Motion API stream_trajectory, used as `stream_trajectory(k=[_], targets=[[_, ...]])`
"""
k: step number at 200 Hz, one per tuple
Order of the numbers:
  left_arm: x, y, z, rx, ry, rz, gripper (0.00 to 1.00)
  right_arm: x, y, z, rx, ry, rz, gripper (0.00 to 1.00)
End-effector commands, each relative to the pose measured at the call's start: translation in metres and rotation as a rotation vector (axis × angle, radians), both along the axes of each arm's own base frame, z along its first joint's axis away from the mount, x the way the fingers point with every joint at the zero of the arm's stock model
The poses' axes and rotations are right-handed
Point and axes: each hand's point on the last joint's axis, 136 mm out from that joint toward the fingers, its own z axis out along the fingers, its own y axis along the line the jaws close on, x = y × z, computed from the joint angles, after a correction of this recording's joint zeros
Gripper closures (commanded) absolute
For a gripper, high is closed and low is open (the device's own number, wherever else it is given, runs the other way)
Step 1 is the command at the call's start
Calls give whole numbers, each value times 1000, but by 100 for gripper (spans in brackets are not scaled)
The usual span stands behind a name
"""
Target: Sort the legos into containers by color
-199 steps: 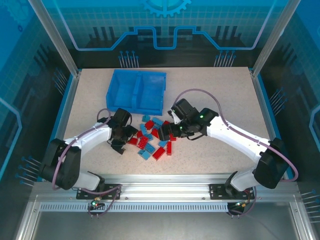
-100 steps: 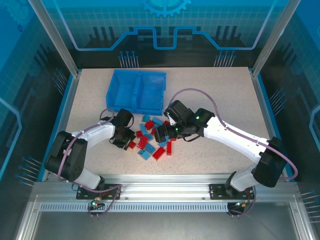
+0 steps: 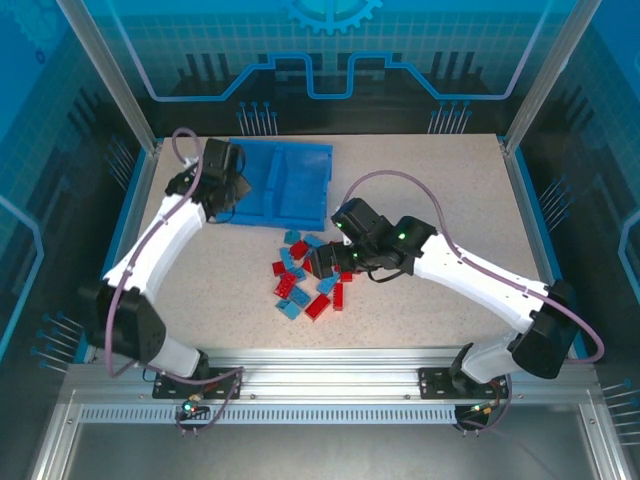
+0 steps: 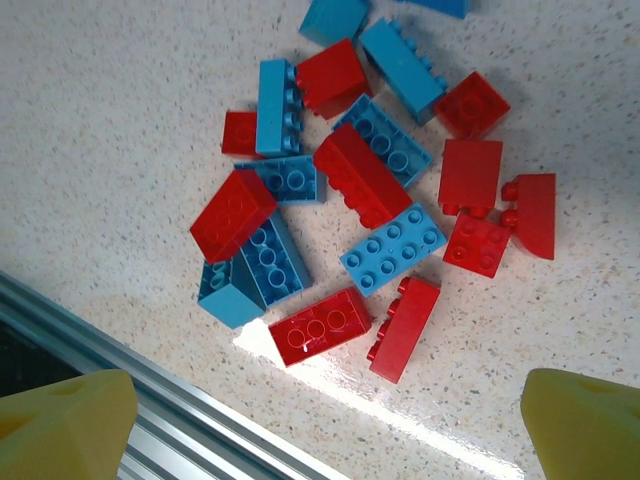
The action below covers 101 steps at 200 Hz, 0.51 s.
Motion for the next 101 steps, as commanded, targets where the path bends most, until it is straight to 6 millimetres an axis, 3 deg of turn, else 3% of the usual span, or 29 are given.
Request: stream_trajectory(k=[1,27,53,74,101], targets=[[41,21,-21,132,41,-24,68,-6,-10,11,11,-27,-35,0],[91,19,-43,123,59,-65,68,-11,-16,13,21,-38,-54,0],[123,12,-76,87,90,-99,67,-14,-23,13,20,-40,-71,0],[135,13,-105,74,150,-95,63,-17,-26,16,28,-47,-79,0],[141,12,-110,79,156,-103,53,-18,-31,19,30,-57,-93,0]])
